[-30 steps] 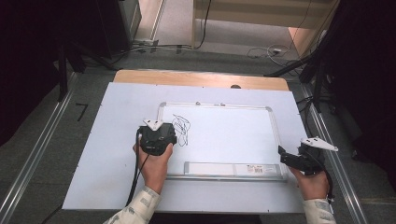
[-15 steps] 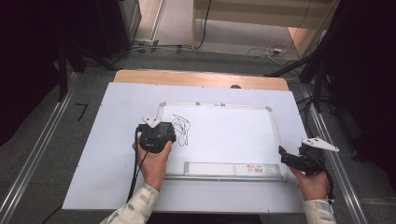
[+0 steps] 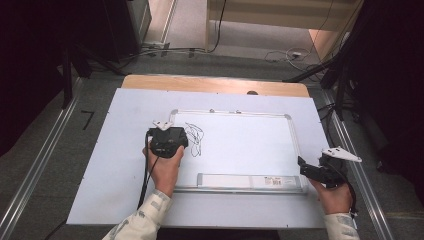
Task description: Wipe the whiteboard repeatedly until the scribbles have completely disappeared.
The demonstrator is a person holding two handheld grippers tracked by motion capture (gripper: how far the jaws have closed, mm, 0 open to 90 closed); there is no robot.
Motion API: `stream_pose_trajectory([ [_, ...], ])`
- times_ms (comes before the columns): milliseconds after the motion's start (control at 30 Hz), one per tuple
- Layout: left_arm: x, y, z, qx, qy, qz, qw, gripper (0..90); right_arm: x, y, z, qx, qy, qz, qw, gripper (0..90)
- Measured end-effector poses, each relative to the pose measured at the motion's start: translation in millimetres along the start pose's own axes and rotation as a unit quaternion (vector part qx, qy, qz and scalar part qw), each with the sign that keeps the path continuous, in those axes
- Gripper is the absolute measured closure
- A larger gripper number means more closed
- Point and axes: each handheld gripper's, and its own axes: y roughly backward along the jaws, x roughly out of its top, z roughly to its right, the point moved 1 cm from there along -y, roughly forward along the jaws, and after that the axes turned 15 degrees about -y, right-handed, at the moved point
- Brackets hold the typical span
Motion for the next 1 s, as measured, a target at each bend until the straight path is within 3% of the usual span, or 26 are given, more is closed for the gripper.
stream_pose_trajectory([
  [1000,26.6,-33.3,-5.2,0.008,-0.003,-0.014,0.9999,40.6,-0.7,1.4,1.4,0.001,-0.003,0.000,1.0000,13.6],
])
